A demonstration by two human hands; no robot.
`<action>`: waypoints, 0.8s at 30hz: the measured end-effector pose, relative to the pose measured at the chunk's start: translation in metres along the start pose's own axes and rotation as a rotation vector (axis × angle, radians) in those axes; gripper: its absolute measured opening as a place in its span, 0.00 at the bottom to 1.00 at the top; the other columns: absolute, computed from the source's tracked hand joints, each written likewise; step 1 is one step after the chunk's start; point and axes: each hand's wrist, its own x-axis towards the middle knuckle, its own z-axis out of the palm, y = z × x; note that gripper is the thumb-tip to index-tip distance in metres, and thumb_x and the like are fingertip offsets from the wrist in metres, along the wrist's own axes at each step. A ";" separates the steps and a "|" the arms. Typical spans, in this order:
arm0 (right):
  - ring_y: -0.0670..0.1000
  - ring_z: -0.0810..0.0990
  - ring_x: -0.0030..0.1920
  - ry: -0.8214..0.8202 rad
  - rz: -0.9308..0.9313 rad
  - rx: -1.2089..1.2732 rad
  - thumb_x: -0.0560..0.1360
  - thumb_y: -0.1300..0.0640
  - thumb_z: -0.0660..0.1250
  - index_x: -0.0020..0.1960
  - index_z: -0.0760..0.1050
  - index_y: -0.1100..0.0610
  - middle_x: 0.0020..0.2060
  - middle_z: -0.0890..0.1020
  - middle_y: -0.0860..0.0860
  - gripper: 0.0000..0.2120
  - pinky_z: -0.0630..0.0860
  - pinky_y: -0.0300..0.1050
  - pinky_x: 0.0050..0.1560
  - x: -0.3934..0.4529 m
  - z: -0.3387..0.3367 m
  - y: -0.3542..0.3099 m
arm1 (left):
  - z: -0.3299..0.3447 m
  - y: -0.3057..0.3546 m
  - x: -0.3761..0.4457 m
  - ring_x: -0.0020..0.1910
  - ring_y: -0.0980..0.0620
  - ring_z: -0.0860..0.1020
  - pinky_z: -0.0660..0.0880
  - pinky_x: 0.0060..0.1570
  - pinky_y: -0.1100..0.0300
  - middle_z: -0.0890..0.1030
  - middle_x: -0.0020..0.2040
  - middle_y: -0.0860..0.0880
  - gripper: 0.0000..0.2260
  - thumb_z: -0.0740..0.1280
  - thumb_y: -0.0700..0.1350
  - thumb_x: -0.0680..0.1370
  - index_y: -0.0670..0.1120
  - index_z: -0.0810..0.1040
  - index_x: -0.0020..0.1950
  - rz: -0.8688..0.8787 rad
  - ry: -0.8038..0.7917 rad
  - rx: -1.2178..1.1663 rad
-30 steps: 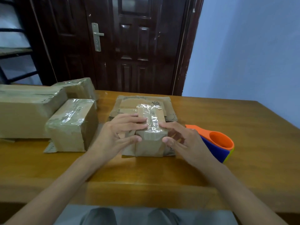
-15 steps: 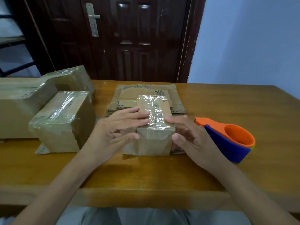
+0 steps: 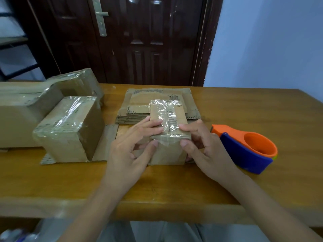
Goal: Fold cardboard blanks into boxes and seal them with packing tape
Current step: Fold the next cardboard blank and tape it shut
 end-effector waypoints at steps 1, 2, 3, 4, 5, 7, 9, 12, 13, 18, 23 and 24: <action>0.53 0.85 0.42 -0.008 0.012 0.003 0.82 0.42 0.65 0.66 0.68 0.34 0.48 0.83 0.50 0.14 0.81 0.57 0.35 0.000 0.000 -0.001 | -0.003 0.001 0.000 0.77 0.55 0.71 0.81 0.54 0.64 0.81 0.69 0.56 0.11 0.71 0.42 0.82 0.48 0.83 0.65 -0.001 -0.018 -0.010; 0.54 0.85 0.43 -0.011 0.021 -0.003 0.81 0.40 0.65 0.66 0.67 0.34 0.48 0.84 0.52 0.15 0.81 0.58 0.35 0.000 0.000 -0.002 | -0.005 0.002 0.001 0.77 0.55 0.71 0.82 0.53 0.64 0.81 0.69 0.57 0.11 0.70 0.45 0.83 0.49 0.83 0.65 -0.004 -0.032 -0.017; 0.55 0.85 0.42 -0.007 0.025 -0.011 0.80 0.37 0.66 0.65 0.67 0.34 0.47 0.84 0.54 0.15 0.81 0.60 0.34 0.000 0.000 -0.004 | -0.006 0.004 0.002 0.76 0.56 0.71 0.81 0.52 0.65 0.81 0.69 0.58 0.11 0.68 0.49 0.84 0.50 0.84 0.65 -0.011 -0.035 -0.022; 0.56 0.85 0.41 0.007 0.028 -0.017 0.79 0.34 0.65 0.63 0.68 0.35 0.46 0.84 0.55 0.16 0.81 0.61 0.33 0.002 0.002 -0.007 | -0.006 0.006 0.003 0.75 0.57 0.72 0.81 0.51 0.66 0.82 0.68 0.58 0.13 0.67 0.52 0.83 0.50 0.84 0.64 -0.021 -0.021 -0.028; 0.56 0.84 0.39 0.030 0.033 -0.024 0.78 0.31 0.65 0.62 0.69 0.36 0.45 0.84 0.56 0.17 0.80 0.61 0.32 0.003 0.003 -0.008 | -0.005 0.008 0.004 0.74 0.58 0.73 0.81 0.49 0.68 0.83 0.66 0.58 0.13 0.68 0.54 0.82 0.49 0.85 0.62 -0.033 0.004 -0.033; 0.56 0.84 0.38 0.074 0.050 -0.044 0.77 0.29 0.65 0.60 0.70 0.39 0.44 0.84 0.56 0.19 0.79 0.61 0.31 0.006 0.007 -0.012 | 0.001 0.011 0.006 0.71 0.57 0.77 0.79 0.50 0.71 0.84 0.63 0.56 0.12 0.73 0.53 0.80 0.47 0.86 0.59 -0.038 0.065 -0.022; 0.56 0.84 0.40 0.101 0.059 -0.070 0.77 0.31 0.67 0.60 0.70 0.40 0.45 0.84 0.55 0.18 0.80 0.61 0.32 0.006 0.010 -0.014 | 0.006 0.010 0.007 0.69 0.55 0.79 0.77 0.56 0.73 0.85 0.60 0.53 0.11 0.76 0.48 0.77 0.45 0.87 0.57 -0.017 0.110 0.020; 0.55 0.84 0.38 0.117 0.053 -0.088 0.79 0.37 0.69 0.59 0.70 0.41 0.42 0.83 0.54 0.15 0.80 0.59 0.32 0.005 0.010 -0.014 | 0.008 0.004 0.006 0.68 0.55 0.80 0.80 0.61 0.60 0.86 0.59 0.52 0.12 0.77 0.48 0.76 0.45 0.87 0.57 0.012 0.145 0.074; 0.54 0.83 0.36 0.116 0.042 -0.096 0.79 0.38 0.69 0.58 0.70 0.43 0.41 0.83 0.54 0.14 0.79 0.58 0.31 0.005 0.009 -0.014 | 0.009 0.003 0.005 0.68 0.56 0.80 0.82 0.60 0.54 0.86 0.59 0.53 0.12 0.77 0.49 0.76 0.46 0.87 0.57 0.020 0.155 0.094; 0.50 0.79 0.32 0.153 0.001 -0.182 0.80 0.40 0.67 0.58 0.74 0.53 0.35 0.80 0.51 0.17 0.77 0.54 0.32 0.009 0.011 -0.012 | 0.018 -0.001 0.007 0.66 0.52 0.82 0.81 0.63 0.50 0.86 0.57 0.50 0.10 0.78 0.46 0.76 0.43 0.87 0.55 0.048 0.222 0.088; 0.48 0.78 0.33 0.180 -0.043 -0.202 0.79 0.35 0.66 0.57 0.75 0.54 0.37 0.79 0.48 0.22 0.75 0.48 0.30 0.010 0.012 -0.010 | 0.009 -0.003 0.007 0.68 0.54 0.80 0.77 0.66 0.62 0.86 0.60 0.50 0.16 0.80 0.47 0.72 0.44 0.86 0.57 0.039 0.116 0.087; 0.46 0.77 0.33 0.201 -0.048 -0.206 0.79 0.36 0.67 0.56 0.76 0.54 0.37 0.78 0.45 0.22 0.74 0.43 0.30 0.011 0.013 -0.011 | 0.009 -0.003 0.007 0.68 0.55 0.80 0.77 0.66 0.62 0.86 0.60 0.50 0.16 0.80 0.47 0.71 0.44 0.87 0.57 0.023 0.125 0.069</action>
